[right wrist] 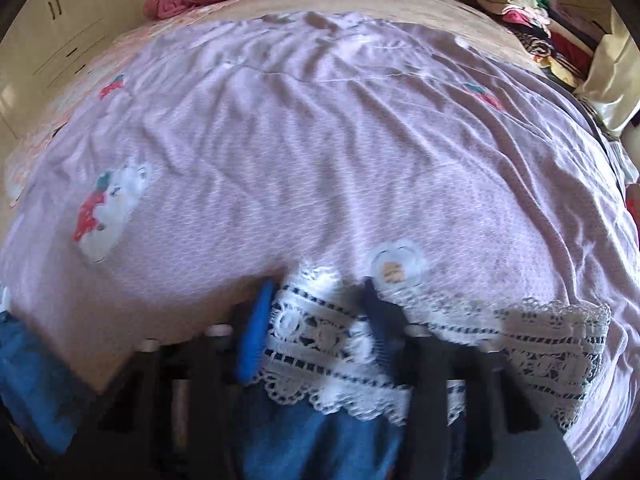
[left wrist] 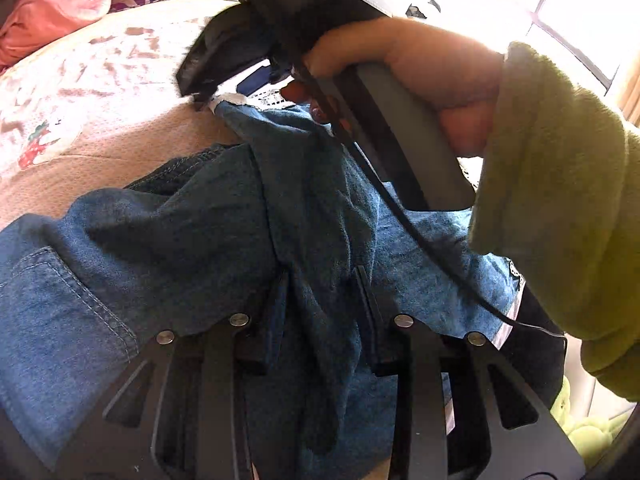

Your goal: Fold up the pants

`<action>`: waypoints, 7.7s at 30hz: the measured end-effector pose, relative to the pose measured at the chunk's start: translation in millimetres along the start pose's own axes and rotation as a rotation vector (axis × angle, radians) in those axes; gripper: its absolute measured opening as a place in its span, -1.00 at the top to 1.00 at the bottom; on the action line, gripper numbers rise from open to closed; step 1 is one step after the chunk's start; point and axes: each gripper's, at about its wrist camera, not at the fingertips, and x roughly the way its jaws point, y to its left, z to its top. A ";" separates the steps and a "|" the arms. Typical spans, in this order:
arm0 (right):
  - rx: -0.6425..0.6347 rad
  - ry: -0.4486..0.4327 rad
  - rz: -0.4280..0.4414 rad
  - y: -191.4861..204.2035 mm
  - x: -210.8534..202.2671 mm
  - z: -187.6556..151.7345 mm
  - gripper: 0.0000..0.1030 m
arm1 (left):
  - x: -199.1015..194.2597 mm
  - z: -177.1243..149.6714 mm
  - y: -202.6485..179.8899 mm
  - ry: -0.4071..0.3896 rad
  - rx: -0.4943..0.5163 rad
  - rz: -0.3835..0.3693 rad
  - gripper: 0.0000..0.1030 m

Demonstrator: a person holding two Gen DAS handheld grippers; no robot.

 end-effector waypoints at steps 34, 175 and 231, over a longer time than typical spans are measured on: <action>0.566 -0.361 0.198 -148.4 -229.1 -241.1 0.83 | -40.8 -10.0 -41.5 -0.046 0.178 0.026 0.94; 0.257 -0.140 0.306 -195.5 -99.3 -185.5 0.29 | 22.1 80.8 64.0 0.060 -0.085 0.197 0.54; 0.246 -0.286 -0.021 -165.4 -173.0 -194.3 -0.31 | -11.1 83.0 15.0 -0.087 -0.059 0.281 0.65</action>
